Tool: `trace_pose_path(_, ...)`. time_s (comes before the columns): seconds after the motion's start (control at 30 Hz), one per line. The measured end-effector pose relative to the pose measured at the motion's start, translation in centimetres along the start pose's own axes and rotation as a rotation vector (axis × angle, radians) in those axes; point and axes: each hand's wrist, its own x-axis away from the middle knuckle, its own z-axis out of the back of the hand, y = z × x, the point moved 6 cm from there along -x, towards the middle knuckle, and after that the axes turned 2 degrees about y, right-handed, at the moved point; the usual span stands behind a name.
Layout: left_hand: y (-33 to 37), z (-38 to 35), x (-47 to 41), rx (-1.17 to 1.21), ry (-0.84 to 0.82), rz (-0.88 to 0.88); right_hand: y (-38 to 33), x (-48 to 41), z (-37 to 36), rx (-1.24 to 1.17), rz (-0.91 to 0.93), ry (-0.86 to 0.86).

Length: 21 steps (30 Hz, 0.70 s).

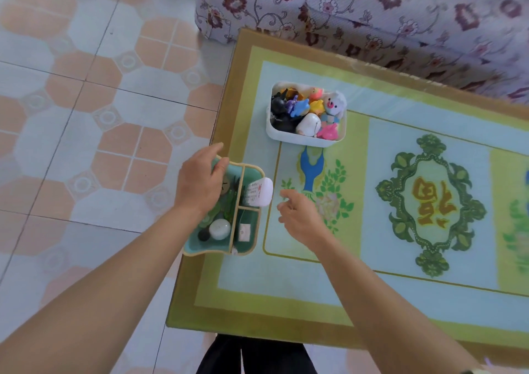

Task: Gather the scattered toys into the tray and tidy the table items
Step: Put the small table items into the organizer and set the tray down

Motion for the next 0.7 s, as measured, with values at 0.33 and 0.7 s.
trace_pose_path(0.33,6.8,-6.7,-6.0,0.014,-0.143,-0.127,-2.2,-9.1,6.3,-0.638,-0.277,0.128)
trace_pose_path(0.7,5.1,-9.1,-11.9,-0.04,-0.204,-0.035,-4.6,-16.1,3.5,-1.09,-0.464,0.107)
